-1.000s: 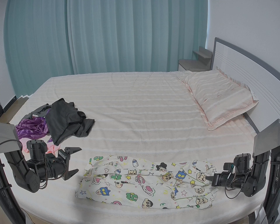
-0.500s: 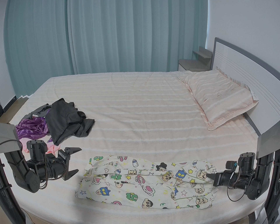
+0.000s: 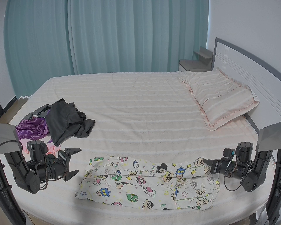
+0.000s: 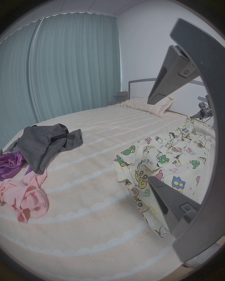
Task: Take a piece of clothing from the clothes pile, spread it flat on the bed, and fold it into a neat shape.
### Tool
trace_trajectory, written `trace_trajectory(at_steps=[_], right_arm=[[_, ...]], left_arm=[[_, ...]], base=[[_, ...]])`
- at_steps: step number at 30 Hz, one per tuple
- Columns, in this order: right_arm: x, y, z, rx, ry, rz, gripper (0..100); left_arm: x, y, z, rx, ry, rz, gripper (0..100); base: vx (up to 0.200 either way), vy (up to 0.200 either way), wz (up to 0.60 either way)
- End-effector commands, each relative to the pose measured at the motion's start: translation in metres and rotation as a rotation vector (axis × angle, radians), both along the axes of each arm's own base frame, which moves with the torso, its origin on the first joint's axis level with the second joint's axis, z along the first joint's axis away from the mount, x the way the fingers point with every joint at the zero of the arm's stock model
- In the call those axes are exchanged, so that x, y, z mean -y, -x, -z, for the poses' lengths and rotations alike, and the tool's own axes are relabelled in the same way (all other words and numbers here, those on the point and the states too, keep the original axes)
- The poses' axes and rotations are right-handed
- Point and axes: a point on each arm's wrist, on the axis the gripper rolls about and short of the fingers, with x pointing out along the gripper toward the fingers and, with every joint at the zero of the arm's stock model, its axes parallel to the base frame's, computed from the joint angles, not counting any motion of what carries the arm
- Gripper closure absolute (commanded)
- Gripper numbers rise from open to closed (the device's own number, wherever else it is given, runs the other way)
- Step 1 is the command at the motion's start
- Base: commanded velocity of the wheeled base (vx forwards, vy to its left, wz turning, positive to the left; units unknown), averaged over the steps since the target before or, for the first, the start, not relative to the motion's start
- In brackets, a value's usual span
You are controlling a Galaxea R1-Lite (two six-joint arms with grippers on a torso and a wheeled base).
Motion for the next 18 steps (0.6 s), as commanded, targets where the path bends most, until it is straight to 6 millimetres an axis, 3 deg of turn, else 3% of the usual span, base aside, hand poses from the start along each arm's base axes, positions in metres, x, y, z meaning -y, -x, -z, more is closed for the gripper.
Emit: trace_trajectory(at_steps=[1, 5, 18], right_arm=[[0.000, -0.011, -0.007, 0.034, -0.005, 0.006, 100], [0.005, -0.021, -0.006, 0.024, -0.003, 0.028, 100], [0.016, -0.039, 0.029, -0.110, 0.036, 0.099, 100]], left_arm=[[0.000, 0.000, 0.000, -0.001, 0.000, 0.000, 0], [0.000, 0.000, 0.000, -0.001, 0.000, 0.000, 0], [0.000, 0.000, 0.000, -0.001, 0.000, -0.002, 0]], base=[[0.000, 0.000, 0.00], [0.000, 0.000, 0.00], [0.000, 0.000, 0.00]])
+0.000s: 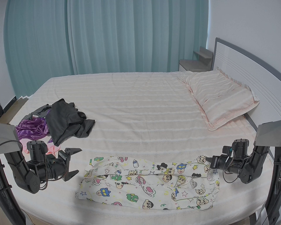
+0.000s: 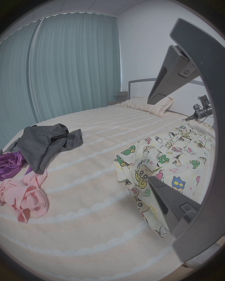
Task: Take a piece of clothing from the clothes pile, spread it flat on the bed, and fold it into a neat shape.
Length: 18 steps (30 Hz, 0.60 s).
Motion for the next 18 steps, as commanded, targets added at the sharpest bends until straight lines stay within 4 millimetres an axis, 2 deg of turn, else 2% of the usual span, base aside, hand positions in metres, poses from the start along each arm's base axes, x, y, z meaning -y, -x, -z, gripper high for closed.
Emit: trace_trajectory(at_steps=[1, 3, 4, 7, 10, 14, 18], right_arm=[[0.000, -0.007, 0.019, -0.039, 0.006, 0.003, 100], [0.000, -0.009, 0.024, -0.049, 0.011, 0.000, 100], [0.000, -0.008, 0.027, -0.066, 0.016, -0.002, 0], [0.000, -0.004, 0.031, -0.084, 0.030, -0.014, 0], [0.001, -0.006, 0.023, -0.054, 0.034, 0.000, 0], [0.011, -0.016, -0.004, 0.047, 0.048, 0.063, 0], [0.007, -0.022, -0.038, 0.133, 0.039, 0.056, 0]], left_arm=[[0.000, 0.000, 0.000, -0.001, 0.000, 0.000, 0], [0.000, 0.000, 0.001, -0.003, 0.000, 0.000, 0], [0.000, 0.001, 0.001, -0.004, 0.001, 0.002, 0], [0.000, 0.001, 0.001, -0.004, 0.000, -0.001, 0], [0.000, 0.001, 0.001, -0.004, 0.000, 0.000, 0], [0.000, 0.001, 0.001, -0.004, 0.000, 0.002, 0], [0.000, 0.001, 0.001, -0.004, 0.000, 0.002, 0]], base=[[0.000, 0.000, 0.00], [0.000, 0.000, 0.00], [0.000, 0.000, 0.00], [0.000, 0.000, 0.00], [0.000, 0.000, 0.00], [0.000, 0.000, 0.00], [0.000, 0.000, 0.00]])
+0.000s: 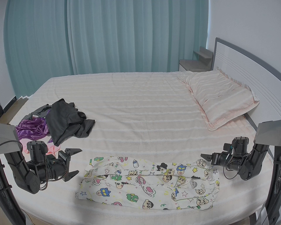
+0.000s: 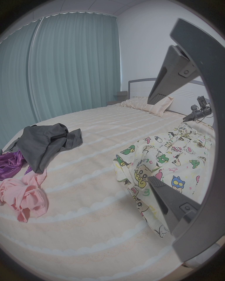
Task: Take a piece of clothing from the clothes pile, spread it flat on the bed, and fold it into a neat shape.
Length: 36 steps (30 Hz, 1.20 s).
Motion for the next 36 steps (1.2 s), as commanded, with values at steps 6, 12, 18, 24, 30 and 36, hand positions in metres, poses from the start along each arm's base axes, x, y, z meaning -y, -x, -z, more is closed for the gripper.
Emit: trace_trajectory(at_steps=[6, 12, 18, 24, 30, 36], right_arm=[[-0.027, -0.024, -0.062, 0.124, 0.012, -0.023, 0], [-0.072, -0.016, -0.033, 0.035, 0.021, -0.144, 0], [-0.089, -0.017, 0.001, -0.085, 0.060, -0.198, 0], [-0.101, -0.019, 0.015, -0.124, 0.155, -0.282, 0], [-0.108, -0.030, 0.011, -0.141, 0.218, -0.304, 0], [-0.116, -0.036, 0.012, -0.140, 0.264, -0.318, 0]], left_arm=[[0.000, 0.000, 0.001, -0.002, 0.000, 0.000, 0], [0.000, 0.000, 0.001, -0.002, -0.001, 0.001, 0], [0.000, 0.000, 0.001, 0.000, -0.004, 0.002, 0], [0.000, 0.000, 0.000, 0.002, -0.005, 0.004, 0], [0.000, 0.000, 0.001, -0.001, -0.005, 0.004, 0], [0.000, 0.000, 0.001, 0.001, -0.006, 0.005, 0]], base=[[0.000, 0.000, 0.00], [0.000, 0.000, 0.00], [0.000, 0.000, 0.00], [0.000, 0.000, 0.00], [0.000, 0.000, 0.00], [0.000, 0.000, 0.00]])
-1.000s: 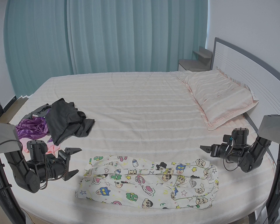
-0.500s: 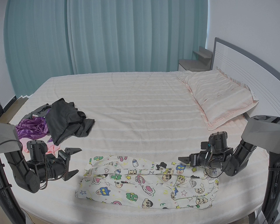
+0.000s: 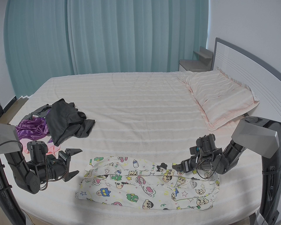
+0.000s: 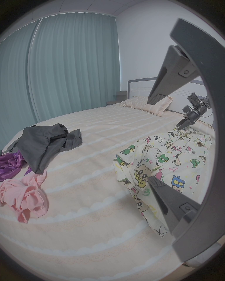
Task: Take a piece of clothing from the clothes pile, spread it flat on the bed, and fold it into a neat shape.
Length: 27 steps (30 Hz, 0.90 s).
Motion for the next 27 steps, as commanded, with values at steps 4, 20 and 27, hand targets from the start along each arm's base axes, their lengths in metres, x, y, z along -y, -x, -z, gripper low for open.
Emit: trace_trajectory(at_steps=[4, 20, 27], right_arm=[[-0.010, -0.008, -0.001, 0.028, 0.010, -0.006, 0], [-0.007, -0.001, 0.000, -0.011, 0.043, 0.017, 100], [-0.011, 0.000, -0.010, 0.022, 0.040, 0.024, 100]], left_arm=[[0.000, 0.000, 0.001, -0.004, 0.000, -0.001, 0], [0.000, 0.000, 0.001, -0.004, 0.000, -0.001, 0], [0.000, 0.000, 0.001, -0.004, 0.000, 0.001, 0]], base=[[0.000, 0.000, 0.00], [0.000, 0.000, 0.00], [0.000, 0.000, 0.00]])
